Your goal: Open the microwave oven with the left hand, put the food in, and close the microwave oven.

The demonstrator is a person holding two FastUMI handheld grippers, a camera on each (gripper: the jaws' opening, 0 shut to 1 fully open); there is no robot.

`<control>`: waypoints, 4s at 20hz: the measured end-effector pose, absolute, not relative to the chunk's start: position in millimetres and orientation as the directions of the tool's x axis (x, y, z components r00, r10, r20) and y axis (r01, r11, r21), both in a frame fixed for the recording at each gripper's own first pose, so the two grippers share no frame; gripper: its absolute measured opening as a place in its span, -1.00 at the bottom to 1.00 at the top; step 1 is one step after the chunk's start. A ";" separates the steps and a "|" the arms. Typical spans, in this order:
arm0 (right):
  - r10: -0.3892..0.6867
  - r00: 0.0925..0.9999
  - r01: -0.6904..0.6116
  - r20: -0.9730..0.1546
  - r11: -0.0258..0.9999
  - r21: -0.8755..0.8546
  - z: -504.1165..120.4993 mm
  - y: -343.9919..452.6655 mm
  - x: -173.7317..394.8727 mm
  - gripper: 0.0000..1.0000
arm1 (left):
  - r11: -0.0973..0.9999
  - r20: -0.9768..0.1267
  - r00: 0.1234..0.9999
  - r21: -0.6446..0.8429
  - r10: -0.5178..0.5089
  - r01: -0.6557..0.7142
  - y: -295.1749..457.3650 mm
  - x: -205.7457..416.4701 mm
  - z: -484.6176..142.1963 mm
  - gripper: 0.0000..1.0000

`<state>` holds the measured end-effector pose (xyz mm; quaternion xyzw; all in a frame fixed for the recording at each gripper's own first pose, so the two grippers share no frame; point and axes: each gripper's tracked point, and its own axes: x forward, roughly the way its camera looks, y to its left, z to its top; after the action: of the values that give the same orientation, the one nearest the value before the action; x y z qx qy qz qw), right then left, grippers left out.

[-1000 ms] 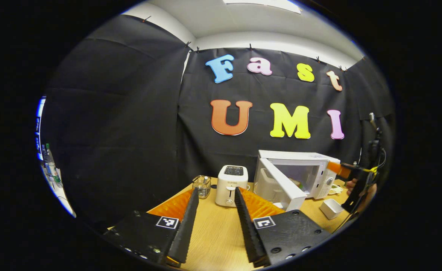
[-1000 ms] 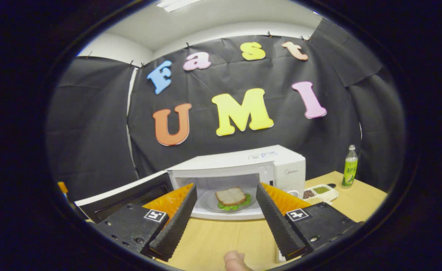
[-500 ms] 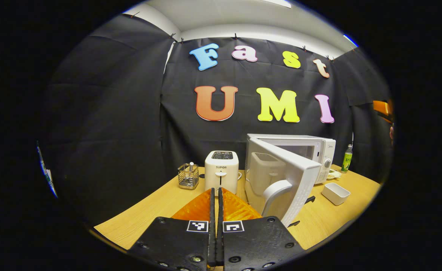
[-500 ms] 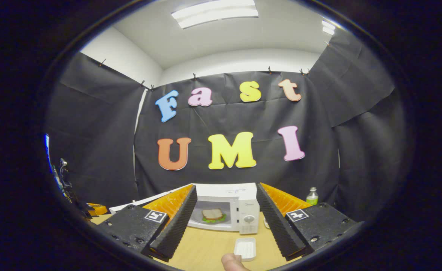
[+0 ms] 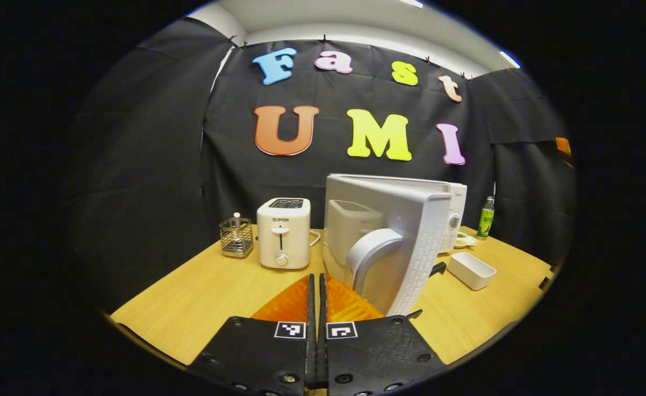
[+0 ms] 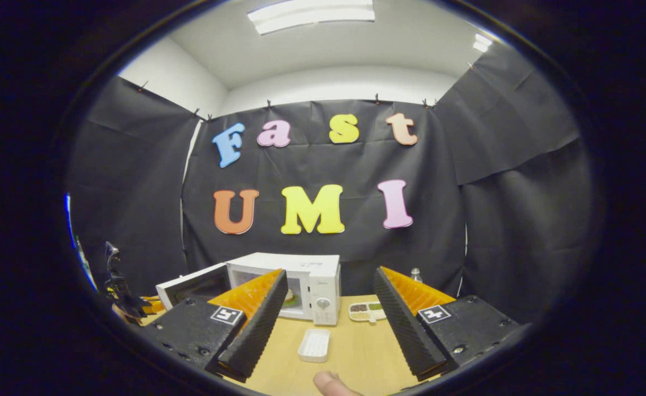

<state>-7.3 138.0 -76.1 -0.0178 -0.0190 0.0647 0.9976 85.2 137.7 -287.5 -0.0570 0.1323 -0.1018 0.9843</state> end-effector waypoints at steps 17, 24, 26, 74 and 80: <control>0.198 0.980 -0.196 -0.029 0.979 0.053 -105.7 70.6 12.8 0.82 | 0.910 -0.237 0.890 -0.244 -0.391 0.335 -7.7 158.7 -304.6 -1.00; 0.200 0.979 -0.198 -0.046 0.979 0.041 -122.6 55.0 39.0 0.83 | 0.899 -0.232 0.875 -0.223 -0.425 0.378 -64.0 188.1 -298.6 -1.00; 0.204 0.978 -0.201 -0.035 0.976 0.081 -124.3 46.6 47.1 0.83 | 0.892 -0.227 0.870 -0.228 -0.438 0.390 -78.6 196.6 -295.9 -1.00; 0.066 0.998 -0.067 -0.012 0.998 -0.023 -98.2 41.3 -41.9 0.82 | 0.986 -0.236 0.961 -0.117 -0.147 0.122 -6.3 31.5 -97.3 0.90; 0.035 0.999 -0.034 0.029 0.999 -0.034 -79.3 53.4 -69.1 1.00 | 0.986 -0.214 0.970 -0.148 -0.113 0.082 31.5 -33.3 -79.3 0.91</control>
<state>-69.1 53.4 -79.3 -0.0165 -0.0147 0.0173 0.9996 -33.3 31.5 -79.3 -0.0693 0.1115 -0.0490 0.9901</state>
